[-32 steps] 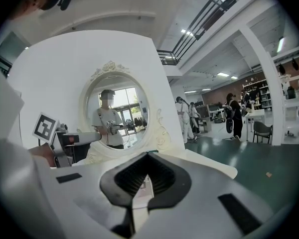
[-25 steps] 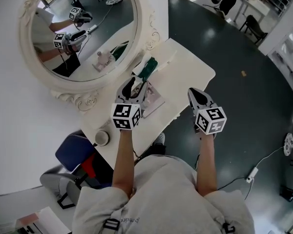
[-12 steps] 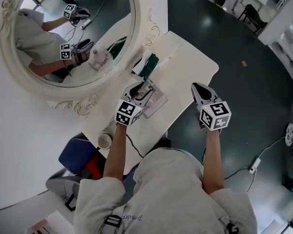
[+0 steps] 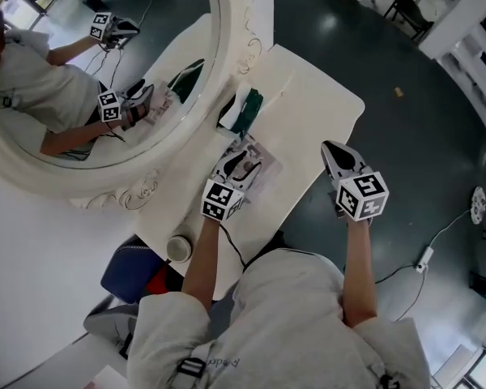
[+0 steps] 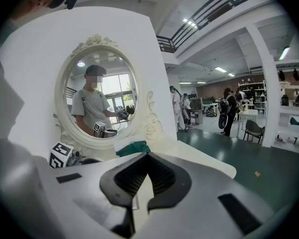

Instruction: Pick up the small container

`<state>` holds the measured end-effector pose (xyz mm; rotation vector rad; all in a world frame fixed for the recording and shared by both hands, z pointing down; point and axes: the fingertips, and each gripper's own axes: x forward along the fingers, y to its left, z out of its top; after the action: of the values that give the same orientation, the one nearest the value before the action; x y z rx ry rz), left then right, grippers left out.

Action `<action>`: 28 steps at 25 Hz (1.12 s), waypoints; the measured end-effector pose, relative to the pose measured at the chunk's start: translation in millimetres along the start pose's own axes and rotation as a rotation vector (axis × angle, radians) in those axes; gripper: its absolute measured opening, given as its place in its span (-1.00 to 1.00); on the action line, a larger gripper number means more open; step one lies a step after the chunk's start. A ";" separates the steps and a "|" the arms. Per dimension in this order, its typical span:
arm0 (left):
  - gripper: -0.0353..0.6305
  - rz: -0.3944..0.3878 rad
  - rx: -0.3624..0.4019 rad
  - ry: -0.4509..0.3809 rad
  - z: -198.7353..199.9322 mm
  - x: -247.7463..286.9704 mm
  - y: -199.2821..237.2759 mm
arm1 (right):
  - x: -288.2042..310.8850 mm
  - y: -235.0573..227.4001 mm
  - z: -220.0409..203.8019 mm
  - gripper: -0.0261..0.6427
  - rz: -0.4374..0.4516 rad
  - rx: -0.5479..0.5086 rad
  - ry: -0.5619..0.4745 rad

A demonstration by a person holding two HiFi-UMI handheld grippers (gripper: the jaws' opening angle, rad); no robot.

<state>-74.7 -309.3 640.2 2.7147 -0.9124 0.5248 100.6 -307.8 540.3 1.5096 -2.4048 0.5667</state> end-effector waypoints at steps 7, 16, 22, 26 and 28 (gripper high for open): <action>-0.29 0.005 -0.010 0.008 -25.2 12.2 4.3 | 16.6 -2.6 -13.3 -0.87 -0.016 0.002 0.040; -0.39 0.115 -0.026 -0.039 -41.8 19.2 4.0 | 13.0 1.1 -27.6 -0.87 -0.028 0.006 0.063; -0.43 0.218 -0.013 -0.087 -30.8 17.6 6.9 | 11.5 7.7 -42.8 -0.87 -0.009 0.025 0.070; -0.46 0.285 -0.020 -0.070 -34.6 16.4 8.0 | 7.4 12.0 -42.1 -0.87 0.021 0.018 0.058; -0.47 0.308 -0.033 -0.066 -34.4 17.7 7.6 | 4.3 9.1 -35.6 -0.87 0.025 0.014 0.043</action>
<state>-75.2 -313.6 679.4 2.5874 -1.3562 0.4724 90.6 -291.8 572.1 1.4603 -2.3951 0.6154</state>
